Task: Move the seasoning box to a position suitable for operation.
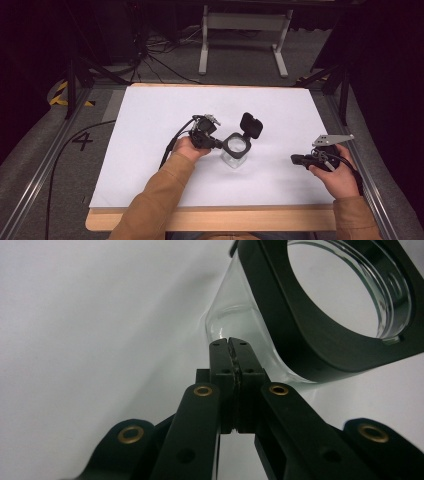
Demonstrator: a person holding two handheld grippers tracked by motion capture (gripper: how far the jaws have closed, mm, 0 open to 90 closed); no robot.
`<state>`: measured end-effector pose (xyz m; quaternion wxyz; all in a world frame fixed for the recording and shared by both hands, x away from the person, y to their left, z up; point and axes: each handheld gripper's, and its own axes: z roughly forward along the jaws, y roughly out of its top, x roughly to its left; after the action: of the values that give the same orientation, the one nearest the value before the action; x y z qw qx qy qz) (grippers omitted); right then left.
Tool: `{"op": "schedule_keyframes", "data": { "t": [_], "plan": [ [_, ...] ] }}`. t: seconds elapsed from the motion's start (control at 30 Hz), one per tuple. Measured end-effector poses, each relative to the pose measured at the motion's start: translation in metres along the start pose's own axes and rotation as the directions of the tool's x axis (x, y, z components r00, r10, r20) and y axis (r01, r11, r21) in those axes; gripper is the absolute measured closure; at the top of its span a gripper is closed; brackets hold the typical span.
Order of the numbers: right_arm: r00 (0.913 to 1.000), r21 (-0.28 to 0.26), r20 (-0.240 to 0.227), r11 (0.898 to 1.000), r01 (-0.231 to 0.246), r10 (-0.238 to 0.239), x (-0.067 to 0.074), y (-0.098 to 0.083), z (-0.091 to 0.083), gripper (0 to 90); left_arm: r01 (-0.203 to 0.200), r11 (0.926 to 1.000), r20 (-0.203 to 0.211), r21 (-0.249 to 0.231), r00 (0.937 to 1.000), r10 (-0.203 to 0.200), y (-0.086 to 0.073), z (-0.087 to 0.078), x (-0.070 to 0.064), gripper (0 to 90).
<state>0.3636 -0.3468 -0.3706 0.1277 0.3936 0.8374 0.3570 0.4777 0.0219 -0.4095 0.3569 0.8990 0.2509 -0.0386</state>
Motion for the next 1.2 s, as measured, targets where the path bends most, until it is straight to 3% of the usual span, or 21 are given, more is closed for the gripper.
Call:
{"op": "schedule_keyframes", "data": {
  "t": [0.5, 0.53, 0.8, 1.13, 1.2],
  "plan": [
    [0.9988, 0.002, -0.035, 0.999, 0.034, -0.033, 0.002, 0.014, 0.013, 87.6, -0.029, 0.9961, 0.049, 0.083, 0.9985, 0.025, -0.007, -0.001, -0.026, 89.6],
    [0.9987, 0.001, -0.036, 0.999, 0.036, -0.036, 0.002, 0.015, 0.013, 87.6, -0.049, 0.9936, 0.056, 0.102, 0.9975, 0.044, -0.008, 0.001, -0.031, 89.5],
    [0.9982, 0.000, -0.046, 0.999, 0.039, -0.039, 0.004, 0.018, 0.016, 87.6, -0.088, 0.9874, 0.075, 0.131, 0.9941, 0.079, -0.006, 0.007, -0.043, 89.3],
    [0.9982, 0.001, -0.044, 0.999, 0.041, -0.041, 0.002, 0.018, 0.016, 87.6, -0.081, 0.9884, 0.089, 0.128, 0.9936, 0.070, -0.006, 0.005, -0.041, 86.3],
    [0.9984, -0.005, -0.039, 0.999, 0.039, -0.040, 0.002, 0.018, 0.014, 87.8, -0.071, 0.9907, 0.069, 0.116, 0.9956, 0.063, -0.005, -0.002, -0.040, 86.3]
  ]
}}
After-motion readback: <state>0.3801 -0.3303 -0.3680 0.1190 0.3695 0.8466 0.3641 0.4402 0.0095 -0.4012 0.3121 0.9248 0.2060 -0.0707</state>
